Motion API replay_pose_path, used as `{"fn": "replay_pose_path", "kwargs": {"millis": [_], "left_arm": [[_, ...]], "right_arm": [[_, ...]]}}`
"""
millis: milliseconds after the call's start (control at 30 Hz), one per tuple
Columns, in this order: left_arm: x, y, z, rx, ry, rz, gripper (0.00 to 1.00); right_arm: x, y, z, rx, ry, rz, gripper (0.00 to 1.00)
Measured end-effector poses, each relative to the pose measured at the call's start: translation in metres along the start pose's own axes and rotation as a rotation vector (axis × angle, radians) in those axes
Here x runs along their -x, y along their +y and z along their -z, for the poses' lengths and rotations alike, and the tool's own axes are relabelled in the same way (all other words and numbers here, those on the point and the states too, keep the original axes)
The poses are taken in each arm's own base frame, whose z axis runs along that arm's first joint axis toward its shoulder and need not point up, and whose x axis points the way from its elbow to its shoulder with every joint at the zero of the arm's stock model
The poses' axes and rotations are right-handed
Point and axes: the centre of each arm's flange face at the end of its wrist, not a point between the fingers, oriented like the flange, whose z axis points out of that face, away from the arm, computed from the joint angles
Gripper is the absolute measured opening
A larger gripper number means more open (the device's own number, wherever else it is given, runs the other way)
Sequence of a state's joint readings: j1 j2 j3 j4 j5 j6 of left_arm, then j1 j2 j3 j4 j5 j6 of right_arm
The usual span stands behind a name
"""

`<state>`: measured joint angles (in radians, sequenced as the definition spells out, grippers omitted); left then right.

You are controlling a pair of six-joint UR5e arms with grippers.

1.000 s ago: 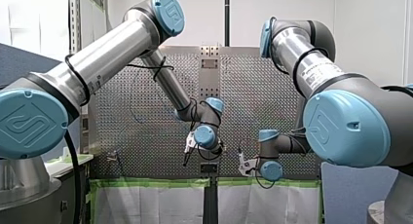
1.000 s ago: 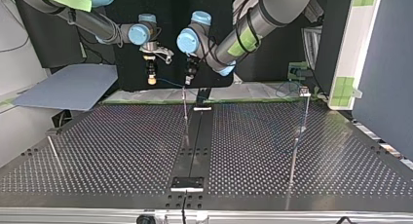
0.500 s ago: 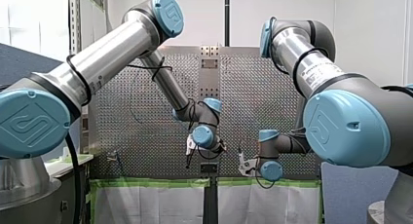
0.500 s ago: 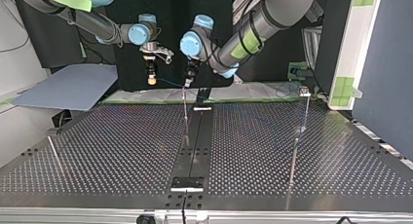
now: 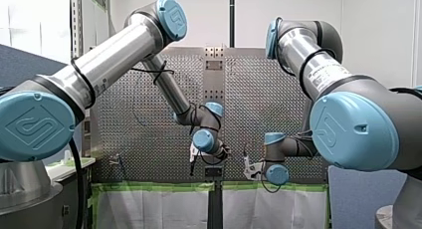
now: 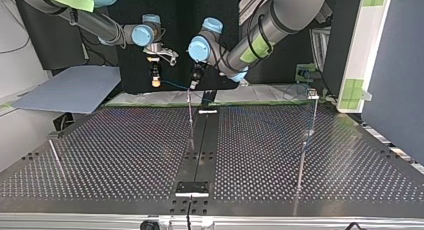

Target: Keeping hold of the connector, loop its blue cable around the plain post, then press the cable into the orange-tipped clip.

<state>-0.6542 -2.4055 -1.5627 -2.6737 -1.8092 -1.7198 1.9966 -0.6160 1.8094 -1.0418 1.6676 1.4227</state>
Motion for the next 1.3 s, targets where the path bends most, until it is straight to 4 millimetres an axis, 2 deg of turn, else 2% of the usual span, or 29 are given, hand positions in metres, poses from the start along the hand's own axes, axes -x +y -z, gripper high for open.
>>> {"fn": "replay_pose_path", "kwargs": {"millis": [800, 1300], "left_arm": [[-0.011, 0.009, 0.003, 0.002, 0.017, -0.001, 1.00], [-0.011, 0.014, 0.001, 0.010, 0.017, 0.001, 1.00]], "right_arm": [[0.001, 0.000, 0.000, -0.001, -0.003, 0.001, 0.00], [0.006, -0.010, 0.009, -0.030, -0.049, 0.020, 0.00]]}}
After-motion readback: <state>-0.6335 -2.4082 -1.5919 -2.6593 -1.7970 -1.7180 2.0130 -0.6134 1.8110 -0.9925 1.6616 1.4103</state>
